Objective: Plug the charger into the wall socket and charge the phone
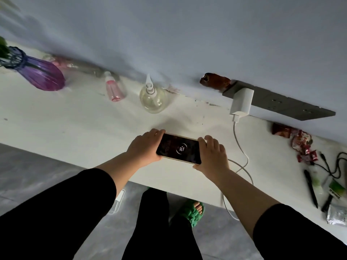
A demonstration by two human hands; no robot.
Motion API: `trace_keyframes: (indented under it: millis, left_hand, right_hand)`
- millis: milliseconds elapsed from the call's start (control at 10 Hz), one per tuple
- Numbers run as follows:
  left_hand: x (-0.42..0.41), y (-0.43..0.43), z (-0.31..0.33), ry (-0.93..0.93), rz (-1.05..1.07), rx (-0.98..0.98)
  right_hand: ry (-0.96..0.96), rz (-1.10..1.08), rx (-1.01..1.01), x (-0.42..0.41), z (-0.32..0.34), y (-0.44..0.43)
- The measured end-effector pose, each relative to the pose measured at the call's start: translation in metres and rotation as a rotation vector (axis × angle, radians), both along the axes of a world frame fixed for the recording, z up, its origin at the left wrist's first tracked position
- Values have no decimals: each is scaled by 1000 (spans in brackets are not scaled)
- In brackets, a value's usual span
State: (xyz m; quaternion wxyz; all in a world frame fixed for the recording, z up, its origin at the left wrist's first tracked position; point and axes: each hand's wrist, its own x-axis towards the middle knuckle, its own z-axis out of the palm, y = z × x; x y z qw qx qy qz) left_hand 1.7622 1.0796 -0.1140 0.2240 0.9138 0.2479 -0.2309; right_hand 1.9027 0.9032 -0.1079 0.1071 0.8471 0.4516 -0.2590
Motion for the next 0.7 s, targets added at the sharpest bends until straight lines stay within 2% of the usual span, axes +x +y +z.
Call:
trace_keyframes:
  millis: [200,400,700]
  left_hand:
    - [6,2,-36,-53,-10,61]
    - [-1,7,-43,-76,-21,93]
    - [13,-9,-2,185,3,24]
  right_hand:
    - [-47,19,-3,6,-33,1]
    - [-37,24,28,9,-38,-5]
    - [117,-140,-1,3,2,0]
